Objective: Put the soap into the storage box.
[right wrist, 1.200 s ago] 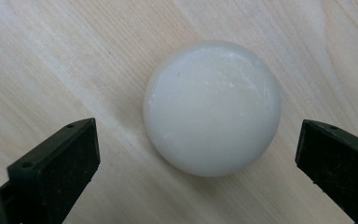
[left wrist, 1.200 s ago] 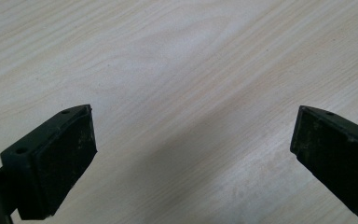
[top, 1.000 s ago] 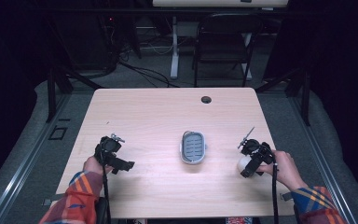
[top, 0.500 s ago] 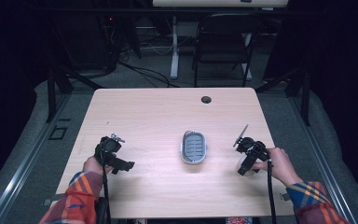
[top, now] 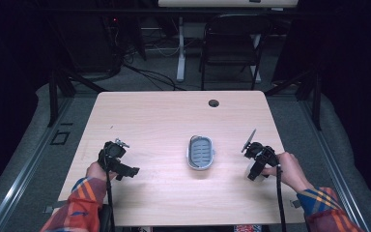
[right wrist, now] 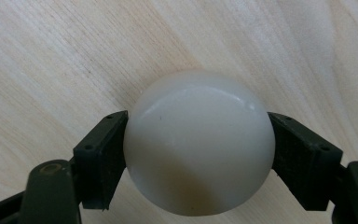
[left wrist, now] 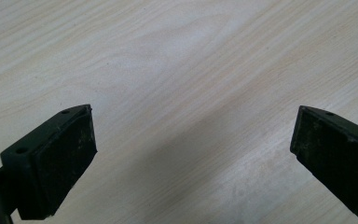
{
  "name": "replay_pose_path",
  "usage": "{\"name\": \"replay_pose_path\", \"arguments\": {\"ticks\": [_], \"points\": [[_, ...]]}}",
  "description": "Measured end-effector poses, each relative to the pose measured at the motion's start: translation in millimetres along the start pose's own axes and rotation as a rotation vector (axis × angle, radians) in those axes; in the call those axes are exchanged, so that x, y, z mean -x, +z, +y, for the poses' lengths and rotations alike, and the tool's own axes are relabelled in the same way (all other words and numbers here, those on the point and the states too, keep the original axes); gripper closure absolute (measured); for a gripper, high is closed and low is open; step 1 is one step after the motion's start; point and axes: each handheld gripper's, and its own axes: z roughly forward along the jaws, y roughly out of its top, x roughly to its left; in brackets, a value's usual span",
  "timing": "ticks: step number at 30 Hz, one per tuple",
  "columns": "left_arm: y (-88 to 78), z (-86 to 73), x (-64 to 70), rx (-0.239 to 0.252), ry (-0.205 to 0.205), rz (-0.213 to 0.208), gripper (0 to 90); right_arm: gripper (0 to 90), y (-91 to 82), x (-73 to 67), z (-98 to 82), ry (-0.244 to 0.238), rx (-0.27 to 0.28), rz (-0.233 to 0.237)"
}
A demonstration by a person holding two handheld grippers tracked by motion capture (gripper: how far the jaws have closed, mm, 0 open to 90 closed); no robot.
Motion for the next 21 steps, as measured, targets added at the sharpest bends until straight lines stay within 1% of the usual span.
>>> {"name": "replay_pose_path", "arguments": {"ticks": [2, 4, 5, 6, 7, 9, 11, 13, 14, 15, 16, 18, 21], "points": [[-0.1, 0.0, 0.1, -0.001, 0.001, 0.000, 0.1, 24.0, -0.5, 0.1, 0.1, 0.000, -0.007, 0.000], [0.0, 0.0, 0.1, -0.001, 0.000, 0.000, 0.1, 24.0, -1.6, 0.4, 0.1, -0.003, -0.017, -0.013], [0.1, -0.1, 0.1, -0.001, 0.000, 0.000, 0.1, 24.1, -0.5, -0.5, -1.0, 0.017, 0.011, -0.009], [0.2, 0.0, 0.1, -0.001, 0.001, 0.000, 0.2, 24.1, -0.5, -1.0, -1.4, 0.025, 0.022, -0.009], [0.2, 0.0, 0.1, -0.001, 0.001, 0.000, 0.2, 24.1, -0.5, -1.0, -1.4, 0.025, 0.022, -0.009], [0.2, -0.1, 0.1, -0.002, 0.001, 0.001, 0.2, 24.1, -6.1, 1.0, 0.2, -0.010, -0.019, -0.018], [0.0, 0.0, 0.3, -0.004, 0.002, 0.001, 0.2, 24.1, -5.7, 0.0, -0.2, -0.004, -0.010, -0.020], [-0.2, 0.0, 0.5, -0.004, 0.002, 0.002, 0.2, 24.1, -6.6, -0.4, -0.1, -0.005, -0.019, -0.021], [-0.2, 0.0, 0.5, -0.004, 0.002, 0.002, 0.2, 24.1, -6.5, -1.3, -0.4, 0.001, -0.013, -0.024], [-0.2, 0.0, 0.5, -0.004, 0.001, 0.002, 0.1, 24.1, -6.9, -1.0, -0.4, -0.006, -0.010, -0.026], [-0.2, 0.0, 0.5, -0.004, 0.001, 0.002, 0.2, 24.1, -7.0, -1.5, -0.5, 0.002, -0.008, -0.016], [0.0, -0.1, 0.4, -0.002, 0.000, 0.003, 0.2, 24.1, -9.2, -1.7, -0.2, -0.007, -0.017, -0.029], [-0.2, -0.2, 0.3, -0.004, 0.001, 0.003, 0.2, 24.1, -10.1, -2.4, -0.7, -0.003, -0.008, -0.029]]}}
